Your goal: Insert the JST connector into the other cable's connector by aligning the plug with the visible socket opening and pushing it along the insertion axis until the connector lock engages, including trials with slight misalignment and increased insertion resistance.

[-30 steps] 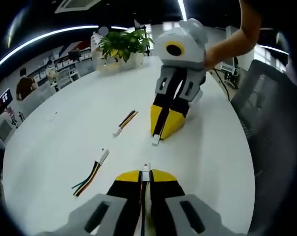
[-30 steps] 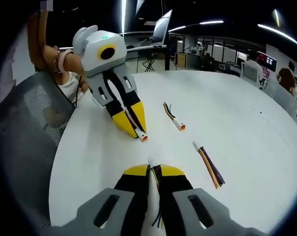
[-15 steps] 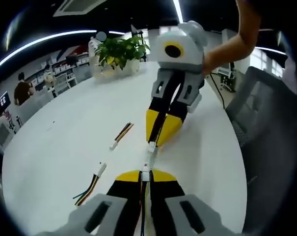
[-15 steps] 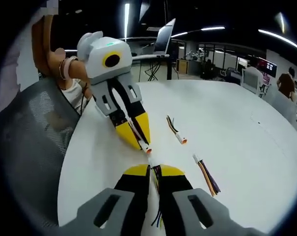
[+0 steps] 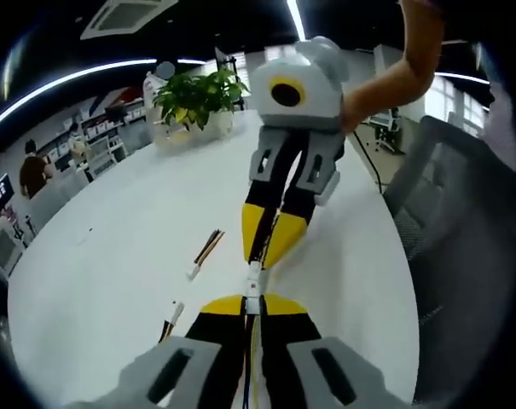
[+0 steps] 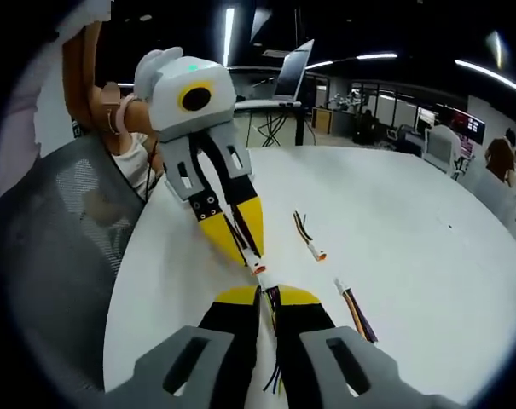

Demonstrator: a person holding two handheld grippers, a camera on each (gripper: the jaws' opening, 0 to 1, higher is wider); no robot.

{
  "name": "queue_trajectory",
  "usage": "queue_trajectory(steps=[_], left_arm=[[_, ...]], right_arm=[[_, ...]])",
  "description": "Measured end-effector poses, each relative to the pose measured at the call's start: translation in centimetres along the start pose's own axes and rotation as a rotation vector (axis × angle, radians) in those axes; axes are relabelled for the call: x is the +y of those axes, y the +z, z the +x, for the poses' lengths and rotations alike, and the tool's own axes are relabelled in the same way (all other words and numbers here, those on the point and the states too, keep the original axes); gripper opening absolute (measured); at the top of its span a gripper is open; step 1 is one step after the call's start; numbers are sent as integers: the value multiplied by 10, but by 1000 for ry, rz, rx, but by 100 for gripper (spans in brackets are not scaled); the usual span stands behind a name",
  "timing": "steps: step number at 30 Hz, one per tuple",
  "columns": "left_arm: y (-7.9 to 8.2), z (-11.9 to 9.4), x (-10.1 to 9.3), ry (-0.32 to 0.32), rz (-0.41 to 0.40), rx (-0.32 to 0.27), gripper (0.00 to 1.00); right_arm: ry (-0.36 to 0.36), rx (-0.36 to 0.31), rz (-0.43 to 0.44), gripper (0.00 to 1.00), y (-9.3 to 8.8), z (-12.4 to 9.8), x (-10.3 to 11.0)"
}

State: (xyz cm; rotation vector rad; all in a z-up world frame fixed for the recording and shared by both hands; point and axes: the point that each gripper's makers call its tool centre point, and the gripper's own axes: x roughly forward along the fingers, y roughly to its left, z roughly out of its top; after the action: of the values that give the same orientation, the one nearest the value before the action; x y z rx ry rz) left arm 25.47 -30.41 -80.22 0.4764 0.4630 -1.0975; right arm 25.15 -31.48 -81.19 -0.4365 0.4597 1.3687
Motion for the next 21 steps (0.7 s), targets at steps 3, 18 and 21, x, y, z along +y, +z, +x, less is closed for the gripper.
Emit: queue_trajectory(steps=[3,18,21], left_arm=[[1,0,1,-4,21,12,0],[-1,4,-5,-50,-2,41,0],[-2,5,-5,-53,13,46,0]], right_arm=[[-4,-1,-4,3,1,-1,0],[-5,4,-17,3,1,-3,3],[-3,10,-33,3,1,-3,4]])
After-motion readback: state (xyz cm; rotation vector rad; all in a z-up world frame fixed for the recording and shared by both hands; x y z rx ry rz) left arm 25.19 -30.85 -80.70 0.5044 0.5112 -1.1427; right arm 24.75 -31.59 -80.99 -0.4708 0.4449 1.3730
